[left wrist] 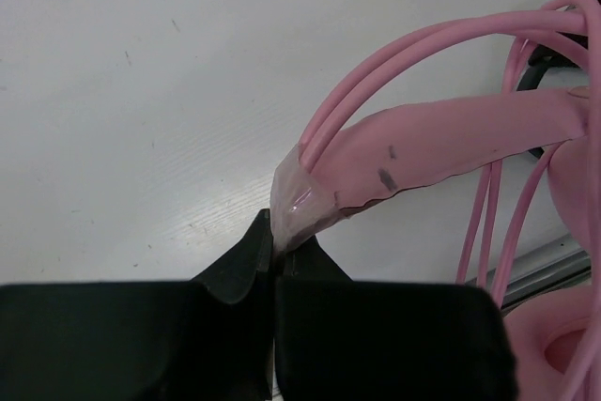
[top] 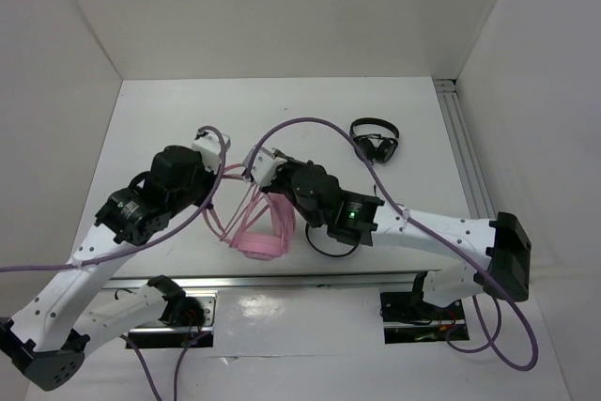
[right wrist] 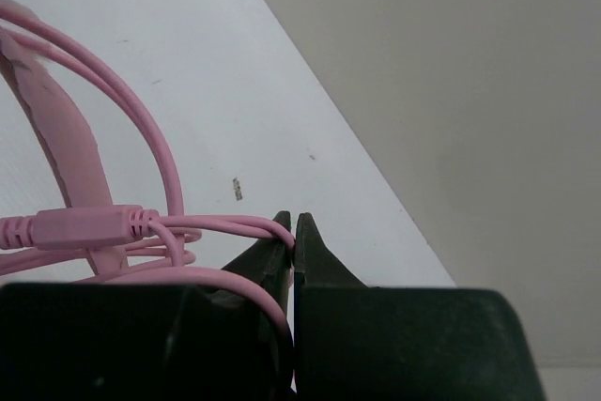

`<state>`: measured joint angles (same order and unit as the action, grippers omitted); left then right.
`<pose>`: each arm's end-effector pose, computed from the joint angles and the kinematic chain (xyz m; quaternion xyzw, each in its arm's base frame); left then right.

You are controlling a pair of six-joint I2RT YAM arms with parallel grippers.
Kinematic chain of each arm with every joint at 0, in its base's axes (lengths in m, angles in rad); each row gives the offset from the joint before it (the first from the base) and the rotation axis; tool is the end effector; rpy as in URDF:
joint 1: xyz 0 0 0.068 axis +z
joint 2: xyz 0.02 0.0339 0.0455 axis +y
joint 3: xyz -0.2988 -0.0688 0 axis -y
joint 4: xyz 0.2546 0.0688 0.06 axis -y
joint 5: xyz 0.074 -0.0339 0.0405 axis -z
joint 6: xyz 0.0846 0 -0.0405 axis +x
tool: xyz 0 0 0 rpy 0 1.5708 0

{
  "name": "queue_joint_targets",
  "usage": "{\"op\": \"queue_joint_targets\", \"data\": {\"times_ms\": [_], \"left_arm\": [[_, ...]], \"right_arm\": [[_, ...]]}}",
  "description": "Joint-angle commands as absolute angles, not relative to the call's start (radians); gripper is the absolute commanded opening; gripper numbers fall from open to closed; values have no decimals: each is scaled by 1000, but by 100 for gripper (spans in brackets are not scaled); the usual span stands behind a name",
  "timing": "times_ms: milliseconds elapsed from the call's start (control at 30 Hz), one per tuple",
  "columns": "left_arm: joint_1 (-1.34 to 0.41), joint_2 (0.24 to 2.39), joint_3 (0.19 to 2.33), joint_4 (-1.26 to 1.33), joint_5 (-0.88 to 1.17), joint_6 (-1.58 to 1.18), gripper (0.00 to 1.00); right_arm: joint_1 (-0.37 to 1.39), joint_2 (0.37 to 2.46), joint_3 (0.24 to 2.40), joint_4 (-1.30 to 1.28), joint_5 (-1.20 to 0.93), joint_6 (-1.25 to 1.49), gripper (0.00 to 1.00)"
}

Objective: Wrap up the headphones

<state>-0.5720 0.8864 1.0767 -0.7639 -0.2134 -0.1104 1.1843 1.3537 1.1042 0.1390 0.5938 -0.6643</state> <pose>0.1790 -0.0939 0.3671 0.1502 0.8618 -0.0710 0.4794 0.1797 0.3160 0.3847 -0.4512 0.5849 -0.0467 0.6724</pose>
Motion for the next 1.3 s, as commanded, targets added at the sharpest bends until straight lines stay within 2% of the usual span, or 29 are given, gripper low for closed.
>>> {"op": "queue_joint_targets", "data": {"times_ms": [0, 133, 167, 267, 300, 400, 667, 967, 1000, 1133, 1267], "left_arm": [[-580, 841, 1172, -851, -176, -95, 0], [-580, 853, 1249, -890, -236, -104, 0], [-568, 853, 1264, -902, -223, -104, 0], [-546, 882, 1325, -913, -163, -104, 0], [-531, 893, 1336, -922, -147, -95, 0], [-505, 902, 1362, -922, -95, -95, 0], [-425, 945, 1440, -893, -121, -136, 0], [-330, 1003, 1578, -862, -55, -205, 0], [-330, 1003, 1589, -851, -64, -206, 0], [-330, 1015, 1601, -819, -55, -262, 0], [-330, 1006, 1514, -766, -87, -319, 0]], "right_arm": [[1123, 1353, 1178, 146, 618, -597, 5], [1057, 1313, 1114, 166, 516, -516, 18], [1042, 1313, 1082, 182, 497, -476, 32], [983, 1284, 1023, 207, 419, -405, 44], [953, 1284, 1014, 207, 399, -388, 54], [896, 1273, 980, 227, 335, -332, 65], [790, 1273, 904, 261, 233, -226, 82], [744, 1194, 785, 322, 187, -121, 92], [744, 1169, 770, 322, 187, -121, 100], [733, 1111, 733, 313, 166, -69, 100], [733, 1010, 693, 304, 161, 6, 99]]}}
